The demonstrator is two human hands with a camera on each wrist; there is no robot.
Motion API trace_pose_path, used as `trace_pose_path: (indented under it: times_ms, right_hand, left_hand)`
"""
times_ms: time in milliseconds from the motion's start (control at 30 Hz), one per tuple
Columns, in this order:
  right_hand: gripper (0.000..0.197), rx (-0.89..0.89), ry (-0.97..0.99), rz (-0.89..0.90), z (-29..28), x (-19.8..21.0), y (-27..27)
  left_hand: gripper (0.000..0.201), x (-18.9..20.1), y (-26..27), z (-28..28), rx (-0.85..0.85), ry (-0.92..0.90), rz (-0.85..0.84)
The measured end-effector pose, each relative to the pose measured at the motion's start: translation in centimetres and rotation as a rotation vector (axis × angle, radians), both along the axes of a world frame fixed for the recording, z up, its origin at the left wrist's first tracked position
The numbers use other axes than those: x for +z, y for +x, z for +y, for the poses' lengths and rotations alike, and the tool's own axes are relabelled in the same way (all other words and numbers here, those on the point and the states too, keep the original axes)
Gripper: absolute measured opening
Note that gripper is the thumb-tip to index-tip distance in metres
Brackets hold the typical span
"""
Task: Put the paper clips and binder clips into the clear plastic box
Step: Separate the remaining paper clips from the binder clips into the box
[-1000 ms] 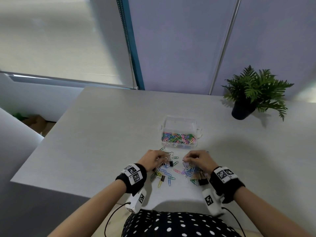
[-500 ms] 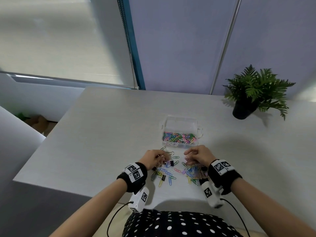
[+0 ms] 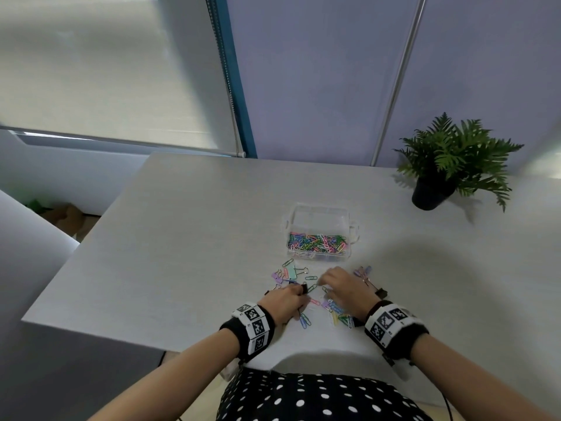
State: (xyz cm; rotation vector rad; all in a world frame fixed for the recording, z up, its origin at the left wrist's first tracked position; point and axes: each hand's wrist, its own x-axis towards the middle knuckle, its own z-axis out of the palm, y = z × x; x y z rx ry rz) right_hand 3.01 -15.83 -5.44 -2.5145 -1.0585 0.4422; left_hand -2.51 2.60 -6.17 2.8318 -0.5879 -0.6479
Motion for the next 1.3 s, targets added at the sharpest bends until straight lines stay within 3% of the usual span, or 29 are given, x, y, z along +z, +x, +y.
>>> trace_pose_path:
  times_ms: [100,267,400,533,600,733,833,1000,1067,1167,1300]
  right_hand:
    - [0.039,0.109,-0.192,0.004,0.7,-0.9,-0.8]
    - [0.040,-0.007,-0.217,-0.091,2.6,-2.1,-1.1]
    - [0.020,-0.026,-0.202,-0.133,3.3,-2.6,-1.2]
    - [0.016,0.024,-0.180,-0.189,2.8,-2.8,-1.6]
    - [0.010,0.042,-0.153,-0.231,2.6,-2.7,-1.7]
    - [0.011,-0.226,0.162,0.145,2.0,-0.9,0.3]
    - [0.007,-0.485,0.467,0.293,1.6,1.3,3.5]
    - [0.009,-0.724,0.546,0.388,2.6,3.3,8.6]
    - [0.014,-0.661,0.396,0.291,3.0,3.2,9.1]
    - [0.016,-0.424,0.223,0.049,3.0,2.8,7.7]
    - [0.010,-0.157,0.068,0.052,2.2,1.7,4.9]
  left_hand:
    - [0.017,0.5,0.2,0.1,-0.051,0.024,0.032]
    - [0.011,0.2,0.8,0.9,0.011,-0.137,0.006]
    - [0.009,1.6,1.7,1.7,0.180,-0.323,-0.035]
    - [0.002,2.5,2.9,2.7,0.391,-0.446,-0.040]
    - [0.015,2.7,3.7,2.8,0.504,-0.544,0.044]
    - [0.007,3.7,6.2,2.5,0.610,-0.620,0.116]
    - [0.013,4.4,8.8,2.2,0.657,-0.644,0.084]
    - [0.020,5.4,11.7,1.6,0.572,-0.539,0.059]
    - [0.029,5.8,11.8,1.4,0.464,-0.412,0.038]
    - [0.032,5.7,10.6,1.4,0.339,-0.293,-0.113]
    - [0.019,3.7,7.0,0.4,0.291,-0.265,-0.119]
